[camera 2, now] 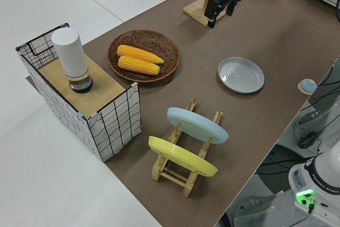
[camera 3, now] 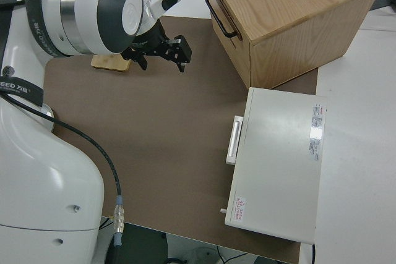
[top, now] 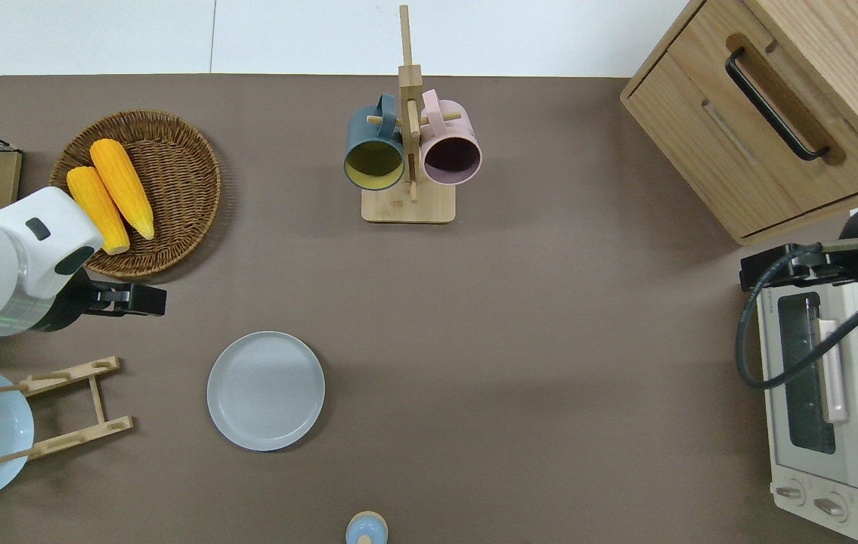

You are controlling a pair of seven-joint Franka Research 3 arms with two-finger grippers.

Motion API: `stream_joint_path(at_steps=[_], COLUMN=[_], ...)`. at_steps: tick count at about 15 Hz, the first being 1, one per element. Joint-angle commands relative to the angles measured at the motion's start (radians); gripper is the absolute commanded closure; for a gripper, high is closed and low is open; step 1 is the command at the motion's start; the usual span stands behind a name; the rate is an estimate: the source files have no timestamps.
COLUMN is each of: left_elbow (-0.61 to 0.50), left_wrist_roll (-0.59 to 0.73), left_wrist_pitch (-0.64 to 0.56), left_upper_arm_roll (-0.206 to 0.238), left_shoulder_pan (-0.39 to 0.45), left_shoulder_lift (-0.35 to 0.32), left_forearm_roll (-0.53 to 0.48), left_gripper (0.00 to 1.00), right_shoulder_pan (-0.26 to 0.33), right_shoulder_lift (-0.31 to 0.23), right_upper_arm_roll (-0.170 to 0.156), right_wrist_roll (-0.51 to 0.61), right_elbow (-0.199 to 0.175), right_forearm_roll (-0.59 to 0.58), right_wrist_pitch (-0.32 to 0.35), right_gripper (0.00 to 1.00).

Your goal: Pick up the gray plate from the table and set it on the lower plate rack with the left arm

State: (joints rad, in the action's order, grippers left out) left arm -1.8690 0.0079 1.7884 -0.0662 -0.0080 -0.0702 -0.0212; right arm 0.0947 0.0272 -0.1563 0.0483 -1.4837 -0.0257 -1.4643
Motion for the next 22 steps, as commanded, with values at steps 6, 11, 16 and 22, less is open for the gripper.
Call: stream_joint_path(at_steps=[6,11,16,22], left_elbow=[0.002,-0.010,-0.074,-0.338], left_wrist_roll=[-0.009,-0.012,-0.014,-0.017], left_wrist_pitch=[-0.012,-0.017,-0.027,0.126], left_upper_arm_roll=[0.011,0.012,0.008,0.003], left_shoulder_pan=[-0.001,-0.001,-0.012,-0.013], left_shoulder_lift=[0.000,-0.005,-0.034,-0.183], left_forearm_roll=[0.006,-0.013,-0.013,-0.013], left_gripper=[0.01,0.01,0.01,0.01], right_shoulder_pan=[-0.007,-0.007,-0.007,-0.007], right_shoulder_lift=[0.000,0.000,0.000,0.000], right_upper_arm_roll=[0.006,0.006,0.006,0.006], right_wrist_roll=[0.004,0.004,0.004,0.004], right_elbow=[0.006,0.006,0.006,0.006], right_forearm_roll=[0.003,0.003,0.003,0.003], right_wrist_pitch=[0.001,0.001,0.001,0.001], right_gripper=[0.017,0.017,0.017,0.017])
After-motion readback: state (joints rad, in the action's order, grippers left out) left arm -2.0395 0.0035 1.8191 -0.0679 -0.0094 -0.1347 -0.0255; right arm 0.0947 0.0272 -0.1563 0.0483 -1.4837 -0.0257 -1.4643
